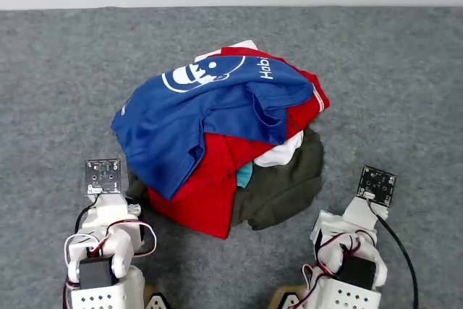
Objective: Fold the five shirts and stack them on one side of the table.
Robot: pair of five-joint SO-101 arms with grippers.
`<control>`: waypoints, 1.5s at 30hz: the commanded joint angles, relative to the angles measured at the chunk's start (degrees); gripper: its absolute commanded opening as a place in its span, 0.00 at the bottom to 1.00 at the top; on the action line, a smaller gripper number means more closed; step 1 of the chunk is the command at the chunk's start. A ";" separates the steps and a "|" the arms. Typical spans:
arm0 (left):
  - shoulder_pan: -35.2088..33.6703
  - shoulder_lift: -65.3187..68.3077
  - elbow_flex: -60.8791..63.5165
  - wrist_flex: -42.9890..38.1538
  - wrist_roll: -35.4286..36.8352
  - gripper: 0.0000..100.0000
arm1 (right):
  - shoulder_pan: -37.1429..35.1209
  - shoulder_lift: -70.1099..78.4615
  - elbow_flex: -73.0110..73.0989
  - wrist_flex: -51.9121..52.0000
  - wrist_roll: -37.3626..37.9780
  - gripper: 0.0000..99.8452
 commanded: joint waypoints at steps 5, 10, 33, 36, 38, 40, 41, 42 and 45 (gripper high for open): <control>1.14 -0.70 -0.31 -0.18 0.62 0.01 | 0.75 -0.66 0.88 0.48 -0.53 0.01; 4.84 -0.70 -1.45 -5.63 0.70 0.01 | 0.75 -0.66 0.88 0.48 -0.53 0.01; 19.78 31.82 -44.18 3.25 -2.37 0.01 | 0.75 -0.66 0.88 0.48 -0.53 0.01; 23.03 46.86 -58.07 6.95 -2.46 0.01 | 0.75 -0.66 0.88 0.48 -0.53 0.01; 25.76 56.26 -67.30 10.64 -2.55 0.01 | 0.75 -0.66 0.88 0.48 -0.53 0.01; 28.13 64.88 -74.24 12.84 -2.64 0.01 | 0.75 -0.66 0.88 0.48 -0.53 0.01; 28.84 68.92 -77.05 13.10 -2.73 0.01 | 0.75 -0.66 0.88 0.48 -0.53 0.01; 29.19 73.05 -79.60 13.10 -2.81 0.01 | 0.75 -0.66 0.88 0.48 -0.53 0.01; 29.54 83.96 -86.46 13.10 -7.12 0.01 | 0.75 -0.66 0.88 0.48 -0.53 0.01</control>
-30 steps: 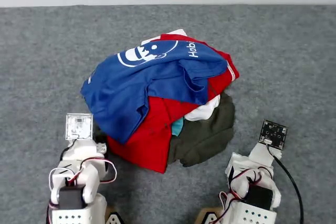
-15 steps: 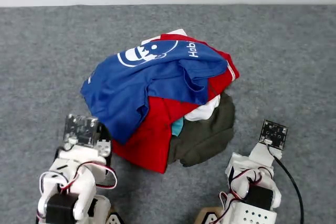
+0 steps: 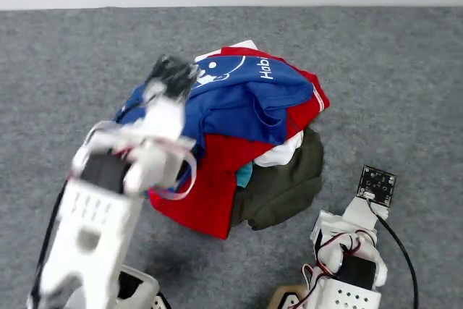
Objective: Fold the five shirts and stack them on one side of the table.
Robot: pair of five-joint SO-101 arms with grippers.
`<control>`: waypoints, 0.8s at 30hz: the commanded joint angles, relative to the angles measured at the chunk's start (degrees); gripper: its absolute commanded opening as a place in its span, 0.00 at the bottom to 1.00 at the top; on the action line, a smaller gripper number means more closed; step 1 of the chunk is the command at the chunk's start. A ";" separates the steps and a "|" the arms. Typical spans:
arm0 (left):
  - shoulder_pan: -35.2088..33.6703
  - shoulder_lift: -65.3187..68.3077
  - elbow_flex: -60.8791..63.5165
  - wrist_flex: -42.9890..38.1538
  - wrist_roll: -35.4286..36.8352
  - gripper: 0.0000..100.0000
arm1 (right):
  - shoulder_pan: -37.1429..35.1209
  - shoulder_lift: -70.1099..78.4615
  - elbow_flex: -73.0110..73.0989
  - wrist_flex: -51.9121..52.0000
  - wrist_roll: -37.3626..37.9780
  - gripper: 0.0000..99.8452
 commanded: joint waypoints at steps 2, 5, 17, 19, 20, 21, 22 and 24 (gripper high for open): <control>0.70 16.00 -12.35 0.79 -8.26 0.01 | 0.75 -0.66 0.88 0.48 -0.53 0.01; 0.62 22.95 -18.33 1.41 -13.01 0.01 | 0.75 -0.66 0.88 0.48 -0.53 0.01; 0.62 49.23 -46.64 13.63 -17.05 0.30 | 0.75 -0.66 0.88 0.48 -0.53 0.01; 0.44 54.07 -50.15 14.42 -18.90 0.30 | 0.75 -0.66 0.88 0.48 -0.53 0.01; 0.26 56.35 -51.74 14.42 -19.43 0.30 | 0.75 -0.66 0.88 0.48 -0.53 0.01; 0.26 58.46 -53.14 14.42 -19.78 0.30 | 0.75 -0.66 0.88 0.48 -0.53 0.01; 0.26 60.66 -54.37 14.42 -19.87 0.30 | 0.75 -0.66 0.88 0.48 -0.53 0.01; 0.62 64.97 -56.13 14.42 -20.75 0.30 | 0.75 -0.66 0.88 0.48 -0.53 0.01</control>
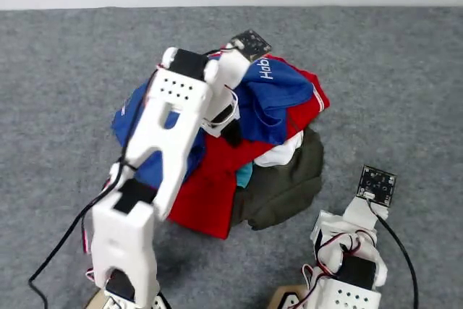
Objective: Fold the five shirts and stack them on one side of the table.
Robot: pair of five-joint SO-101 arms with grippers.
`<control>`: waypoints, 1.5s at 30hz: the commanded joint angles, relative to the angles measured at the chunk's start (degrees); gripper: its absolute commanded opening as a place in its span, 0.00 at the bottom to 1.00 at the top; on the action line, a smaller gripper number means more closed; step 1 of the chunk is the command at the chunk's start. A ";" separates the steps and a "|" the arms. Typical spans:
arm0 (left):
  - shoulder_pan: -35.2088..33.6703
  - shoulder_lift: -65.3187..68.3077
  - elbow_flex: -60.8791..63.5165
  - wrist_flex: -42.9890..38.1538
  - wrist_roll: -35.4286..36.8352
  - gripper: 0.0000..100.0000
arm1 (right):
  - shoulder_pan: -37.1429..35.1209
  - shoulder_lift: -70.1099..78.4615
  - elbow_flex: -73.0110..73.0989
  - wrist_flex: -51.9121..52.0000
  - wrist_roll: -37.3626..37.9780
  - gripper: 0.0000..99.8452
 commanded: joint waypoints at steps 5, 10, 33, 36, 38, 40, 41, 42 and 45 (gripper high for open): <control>0.79 15.82 -8.13 0.53 -2.73 0.30 | 0.75 -0.66 0.88 0.48 -0.53 0.01; 0.26 23.91 -13.67 1.85 -0.26 0.21 | 0.75 -0.66 0.88 0.48 -0.53 0.01; -41.58 -12.75 -19.47 2.29 -1.14 0.00 | 0.75 -0.66 0.88 0.48 -0.53 0.01; -49.76 -15.30 -19.56 2.20 -4.04 0.00 | 0.75 -0.66 0.88 0.48 -0.53 0.01; -54.59 -16.35 -19.74 2.11 -4.48 0.00 | 0.75 -0.66 0.88 0.48 -0.53 0.01; -58.29 -16.88 -19.74 2.11 -4.57 0.00 | 0.75 -0.66 0.88 0.48 -0.53 0.01; -59.78 -16.97 -19.74 2.11 -4.57 0.00 | 0.75 -0.66 0.88 0.48 -0.53 0.01; -61.01 -16.97 -19.74 2.11 -4.66 0.00 | 0.75 -0.66 0.88 0.48 -0.53 0.01; -64.00 -16.88 -19.38 0.97 -4.40 0.01 | 0.75 -0.66 0.88 0.48 -0.53 0.01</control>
